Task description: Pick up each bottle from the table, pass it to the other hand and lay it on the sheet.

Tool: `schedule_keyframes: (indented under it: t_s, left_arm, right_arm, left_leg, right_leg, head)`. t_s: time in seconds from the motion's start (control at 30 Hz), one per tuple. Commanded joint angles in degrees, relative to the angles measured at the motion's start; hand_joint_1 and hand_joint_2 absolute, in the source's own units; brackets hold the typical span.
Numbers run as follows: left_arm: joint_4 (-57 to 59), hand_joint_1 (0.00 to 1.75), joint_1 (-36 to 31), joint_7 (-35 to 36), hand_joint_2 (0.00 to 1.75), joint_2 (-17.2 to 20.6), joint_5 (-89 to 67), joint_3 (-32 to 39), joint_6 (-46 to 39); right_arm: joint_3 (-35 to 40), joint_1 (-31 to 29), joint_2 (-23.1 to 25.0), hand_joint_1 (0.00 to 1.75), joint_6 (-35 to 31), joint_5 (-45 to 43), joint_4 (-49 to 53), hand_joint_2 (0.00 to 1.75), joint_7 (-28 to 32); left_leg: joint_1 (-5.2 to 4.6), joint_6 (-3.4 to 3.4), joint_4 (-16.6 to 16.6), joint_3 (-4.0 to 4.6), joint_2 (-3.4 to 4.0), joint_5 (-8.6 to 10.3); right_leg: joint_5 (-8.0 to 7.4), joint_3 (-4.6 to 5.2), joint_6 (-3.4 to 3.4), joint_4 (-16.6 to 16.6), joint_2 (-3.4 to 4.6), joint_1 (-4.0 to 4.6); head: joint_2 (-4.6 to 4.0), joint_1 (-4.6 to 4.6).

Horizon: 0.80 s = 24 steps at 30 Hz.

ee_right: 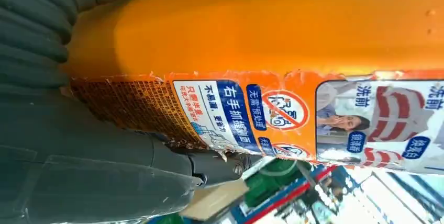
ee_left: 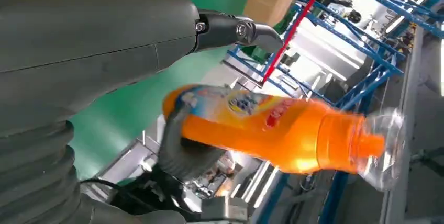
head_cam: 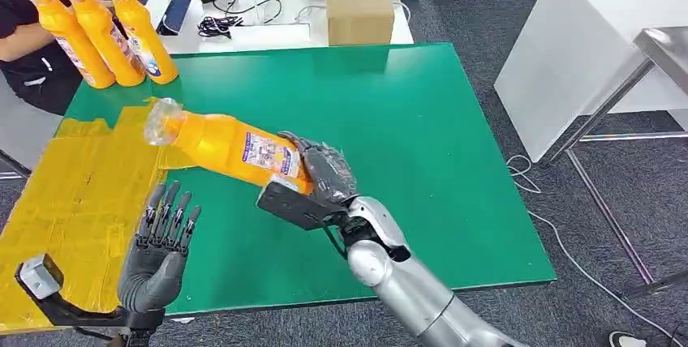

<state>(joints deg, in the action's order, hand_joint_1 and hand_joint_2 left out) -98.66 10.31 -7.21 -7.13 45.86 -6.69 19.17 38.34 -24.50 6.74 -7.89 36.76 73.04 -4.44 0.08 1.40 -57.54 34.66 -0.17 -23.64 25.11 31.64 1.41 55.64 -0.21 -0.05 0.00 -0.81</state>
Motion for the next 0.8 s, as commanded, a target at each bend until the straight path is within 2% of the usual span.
schedule_keyframes:
  t_s: [0.03,0.4,0.6,0.8]
  left_arm:
    - [1.7,0.0,-1.9,-0.3,1.75,-0.5,0.4,0.8,-1.5]
    - [-3.5,0.0,-1.2,-2.5,1.75,-2.0,-2.1,7.1,-4.2]
    - [-3.8,0.0,-1.2,-2.9,1.75,-1.9,-2.2,8.2,-5.4]
    - [-4.2,0.0,-0.9,-2.8,1.75,-1.8,-2.0,8.9,-5.2]
  right_arm:
    - [9.0,-3.2,4.4,1.75,-1.5,3.0,-10.7,1.75,-0.2]
    - [19.2,-2.1,4.0,1.75,-1.2,10.6,-7.3,1.75,-3.2]
    - [23.2,-4.3,3.0,1.75,1.4,8.2,-5.6,1.75,-1.0]
    - [26.7,-5.1,3.4,1.75,2.9,5.2,-5.0,1.75,-2.2]
  left_leg:
    - [0.05,-0.13,0.0,-0.24,0.15,-0.09]
    - [0.09,-0.1,0.0,-0.09,0.19,-0.11]
    - [0.04,-0.07,0.0,-0.02,0.11,-0.06]
    - [0.06,-0.09,0.0,-0.05,0.07,-0.08]
  right_leg:
    - [0.04,-0.18,-0.04,0.0,0.16,0.04]
    - [0.04,-0.05,-0.02,0.0,0.19,0.07]
    - [0.03,0.02,-0.01,0.0,0.11,0.02]
    - [0.06,-0.03,-0.02,0.0,0.08,0.04]
  head:
    - [0.0,0.0]
    - [0.0,0.0]
    - [0.0,0.02]
    - [0.0,0.0]
